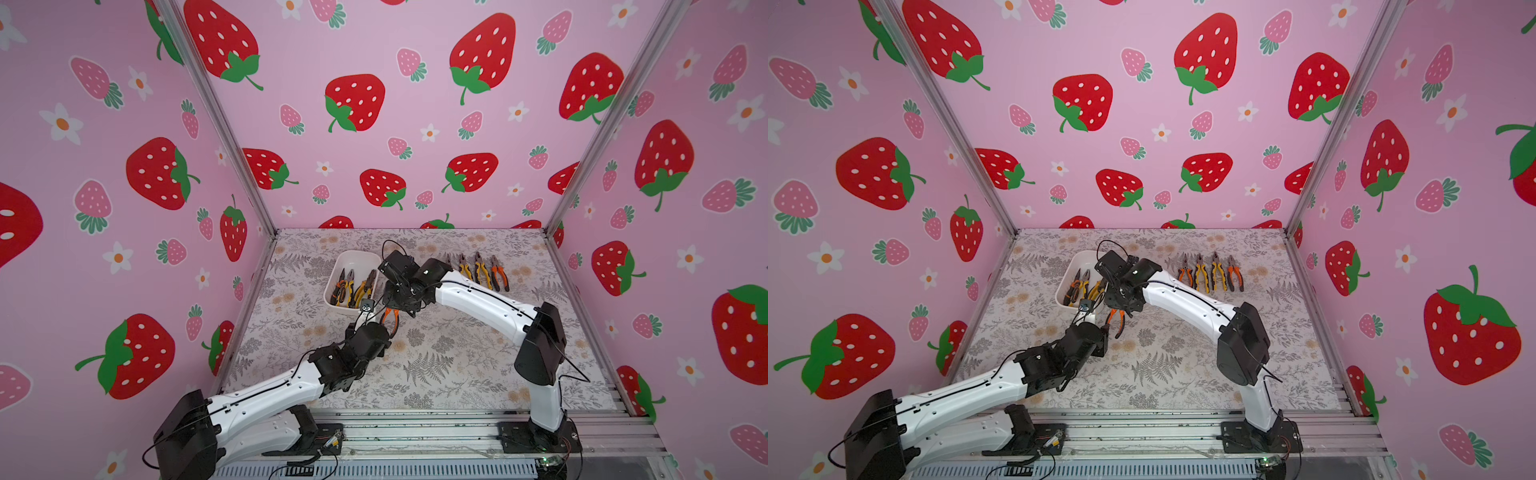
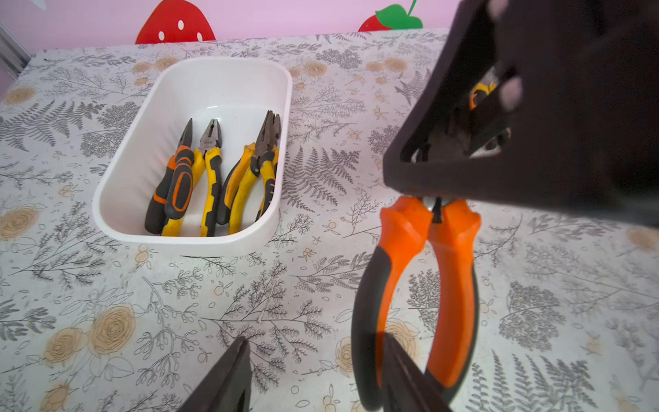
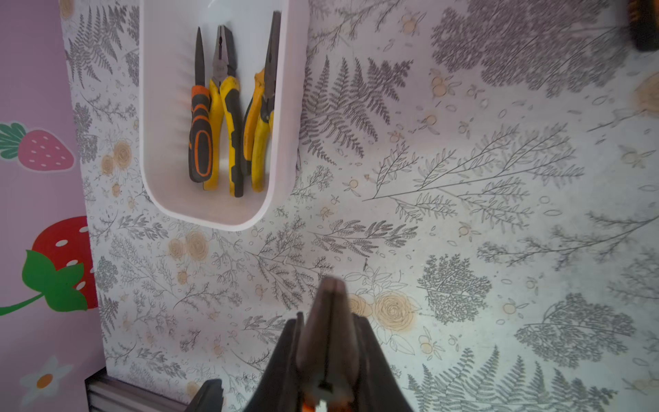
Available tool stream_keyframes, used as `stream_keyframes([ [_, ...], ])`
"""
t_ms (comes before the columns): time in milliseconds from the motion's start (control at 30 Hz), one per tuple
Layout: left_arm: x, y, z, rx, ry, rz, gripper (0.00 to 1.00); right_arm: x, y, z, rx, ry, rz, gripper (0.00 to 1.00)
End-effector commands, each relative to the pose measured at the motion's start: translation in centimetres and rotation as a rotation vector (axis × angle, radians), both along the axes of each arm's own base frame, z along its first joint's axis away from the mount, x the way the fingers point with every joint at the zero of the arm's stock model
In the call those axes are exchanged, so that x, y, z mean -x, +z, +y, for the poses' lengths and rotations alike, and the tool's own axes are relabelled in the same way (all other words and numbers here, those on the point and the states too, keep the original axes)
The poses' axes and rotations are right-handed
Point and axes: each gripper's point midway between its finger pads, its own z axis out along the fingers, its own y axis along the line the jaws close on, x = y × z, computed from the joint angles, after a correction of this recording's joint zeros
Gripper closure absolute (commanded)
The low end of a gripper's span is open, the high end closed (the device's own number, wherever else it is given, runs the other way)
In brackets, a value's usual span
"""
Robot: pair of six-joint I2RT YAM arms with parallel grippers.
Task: Take the pliers out of the storage box
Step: Place the pliers at the center of the board.
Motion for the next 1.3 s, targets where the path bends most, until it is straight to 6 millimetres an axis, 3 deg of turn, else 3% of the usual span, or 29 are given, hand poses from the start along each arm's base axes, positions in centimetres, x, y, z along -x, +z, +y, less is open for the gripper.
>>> stream_keyframes([
  [0, -0.3, 1.0, 0.0, 0.008, 0.006, -0.028, 0.40, -2.7, 3.7, -6.7, 0.111, -0.054, -0.110, 1.00],
  [133, -0.3, 1.0, 0.0, 0.008, 0.008, -0.028, 0.40, -4.8, 4.3, -14.3, 0.185, -0.091, -0.120, 1.00],
  [267, -0.3, 1.0, 0.0, 0.007, 0.009, -0.028, 0.40, -5.3, 4.6, -20.3, 0.219, -0.050, -0.191, 1.00],
  [333, -0.4, 0.9, -0.1, 0.003, 0.006, -0.025, 0.40, -5.4, 5.2, -22.2, 0.204, -0.058, -0.241, 1.00],
  [433, -0.6, 0.8, -0.5, -0.008, -0.001, -0.017, 0.40, -5.8, 5.0, -23.5, 0.163, -0.044, -0.234, 1.00],
  [500, -0.6, 0.7, -0.6, -0.013, -0.004, -0.011, 0.41, -6.4, 4.2, -22.8, 0.119, 0.005, -0.193, 1.00],
  [667, -0.7, 0.7, -0.7, -0.016, -0.004, -0.008, 0.41, -8.3, 2.0, -17.2, -0.047, 0.255, -0.084, 1.00],
  [933, -0.6, 0.8, -0.4, -0.006, 0.009, -0.017, 0.41, -14.4, -1.4, -14.8, -0.029, 0.238, -0.041, 1.00],
  [1267, -1.2, 0.6, -1.0, -0.038, 0.003, 0.004, 0.42, -19.4, -4.8, -10.6, 0.030, 0.267, -0.020, 1.00],
])
